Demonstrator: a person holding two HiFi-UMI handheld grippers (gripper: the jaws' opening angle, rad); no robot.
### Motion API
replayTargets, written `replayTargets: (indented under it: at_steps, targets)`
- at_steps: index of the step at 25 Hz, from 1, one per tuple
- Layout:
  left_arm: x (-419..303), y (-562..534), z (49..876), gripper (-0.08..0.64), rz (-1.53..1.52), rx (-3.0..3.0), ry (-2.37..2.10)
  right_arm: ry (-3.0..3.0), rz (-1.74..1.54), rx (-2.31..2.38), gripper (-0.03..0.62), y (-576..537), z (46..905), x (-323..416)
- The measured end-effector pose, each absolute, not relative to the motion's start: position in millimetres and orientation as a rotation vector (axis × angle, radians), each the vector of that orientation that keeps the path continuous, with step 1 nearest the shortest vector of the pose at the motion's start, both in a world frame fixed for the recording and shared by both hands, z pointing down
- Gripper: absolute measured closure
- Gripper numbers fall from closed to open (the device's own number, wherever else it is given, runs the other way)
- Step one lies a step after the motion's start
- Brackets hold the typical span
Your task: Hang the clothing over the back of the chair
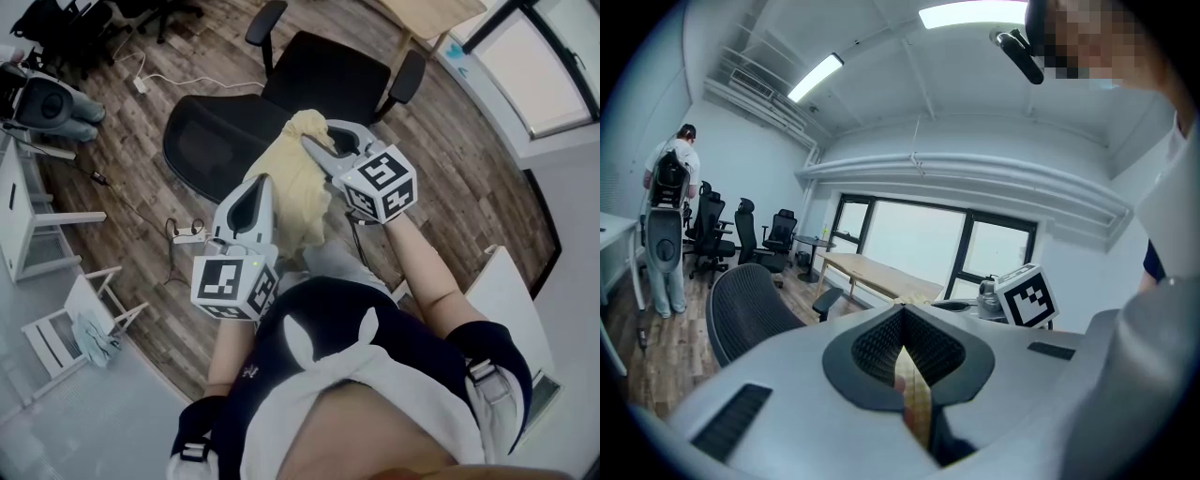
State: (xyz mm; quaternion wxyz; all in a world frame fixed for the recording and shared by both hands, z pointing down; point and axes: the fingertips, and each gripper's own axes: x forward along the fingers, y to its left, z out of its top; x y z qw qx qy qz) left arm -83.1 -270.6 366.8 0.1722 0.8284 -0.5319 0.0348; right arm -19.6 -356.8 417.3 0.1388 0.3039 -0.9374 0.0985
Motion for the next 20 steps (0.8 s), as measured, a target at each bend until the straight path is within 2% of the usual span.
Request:
replayTargets:
  at_steps: [8,20]
  targets:
    - [-80,-278,366,0.555,0.107,2.365,-1.488,-2.75,0.32,0.958,0.48,-361,412,-16]
    - [-79,-277,363,0.555,0.098,2.379,-1.477,-2.699,0.346,1.105,0.379,-364,405,-3]
